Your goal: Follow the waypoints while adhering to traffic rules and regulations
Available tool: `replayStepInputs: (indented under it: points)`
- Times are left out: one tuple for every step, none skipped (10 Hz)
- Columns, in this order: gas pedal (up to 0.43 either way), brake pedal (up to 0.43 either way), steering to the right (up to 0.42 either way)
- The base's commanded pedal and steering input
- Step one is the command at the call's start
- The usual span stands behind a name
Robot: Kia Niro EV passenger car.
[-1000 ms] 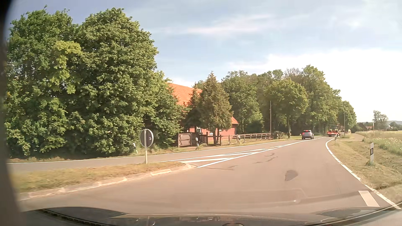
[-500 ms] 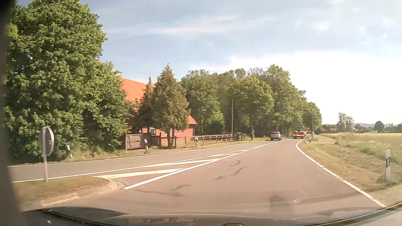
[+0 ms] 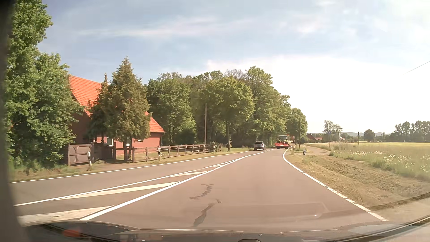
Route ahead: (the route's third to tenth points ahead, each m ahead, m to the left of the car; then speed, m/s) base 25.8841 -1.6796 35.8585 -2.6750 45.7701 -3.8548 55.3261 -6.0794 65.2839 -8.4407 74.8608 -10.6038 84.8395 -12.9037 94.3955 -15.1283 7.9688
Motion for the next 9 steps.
replayStepInputs:
  points:
    - [0.209, 0.0, 0.103]
    - [0.169, 0.0, 0.086]
    - [0.15, 0.0, 0.068]
    - [0.138, 0.0, 0.057]
    - [0.138, 0.0, 0.05]
    - [0.138, 0.0, 0.041]
    - [0.138, 0.0, 0.033]
    - [0.138, 0.0, 0.028]
    - [0.138, 0.0, 0.022]
